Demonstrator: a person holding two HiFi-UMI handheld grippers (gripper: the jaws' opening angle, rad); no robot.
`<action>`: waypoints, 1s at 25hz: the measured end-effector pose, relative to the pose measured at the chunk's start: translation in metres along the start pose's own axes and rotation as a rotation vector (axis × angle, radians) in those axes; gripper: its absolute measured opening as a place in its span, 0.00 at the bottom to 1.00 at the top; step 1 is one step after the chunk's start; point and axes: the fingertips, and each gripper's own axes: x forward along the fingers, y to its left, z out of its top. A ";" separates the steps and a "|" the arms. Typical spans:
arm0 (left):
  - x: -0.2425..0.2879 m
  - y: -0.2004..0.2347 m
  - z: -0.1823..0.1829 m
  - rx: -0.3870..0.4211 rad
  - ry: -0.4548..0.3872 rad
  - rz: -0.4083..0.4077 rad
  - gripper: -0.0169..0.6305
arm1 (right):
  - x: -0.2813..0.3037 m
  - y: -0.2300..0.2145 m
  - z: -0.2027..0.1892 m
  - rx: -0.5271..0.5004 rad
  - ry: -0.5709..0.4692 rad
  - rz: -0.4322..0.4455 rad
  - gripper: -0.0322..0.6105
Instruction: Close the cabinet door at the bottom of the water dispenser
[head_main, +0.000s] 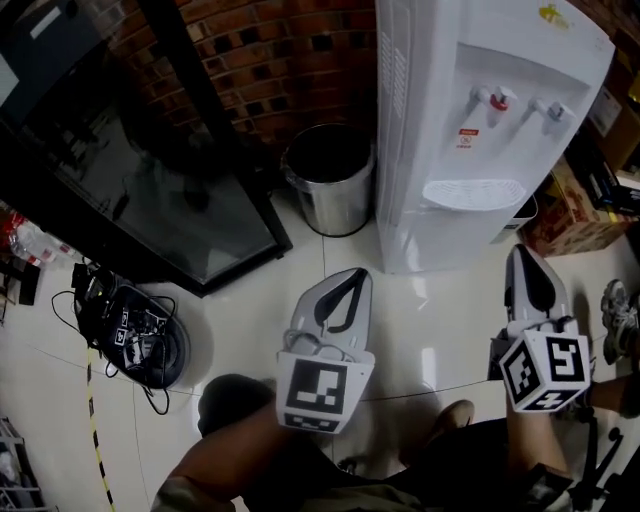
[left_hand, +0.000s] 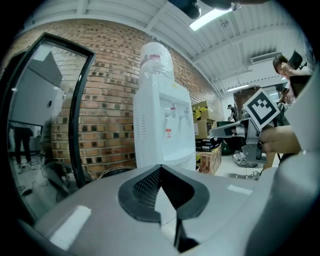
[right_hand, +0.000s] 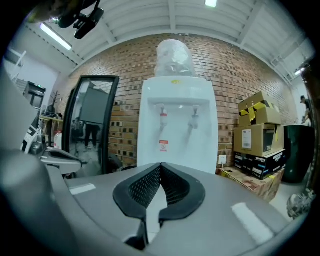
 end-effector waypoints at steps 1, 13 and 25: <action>-0.008 0.005 0.002 0.000 -0.002 0.010 0.03 | -0.006 0.009 0.002 -0.007 -0.002 0.015 0.05; -0.082 0.001 0.007 0.001 -0.033 0.003 0.03 | -0.082 0.082 0.006 -0.059 -0.035 0.070 0.05; -0.119 -0.039 -0.002 0.027 -0.014 -0.063 0.03 | -0.138 0.121 -0.022 -0.087 0.006 0.158 0.05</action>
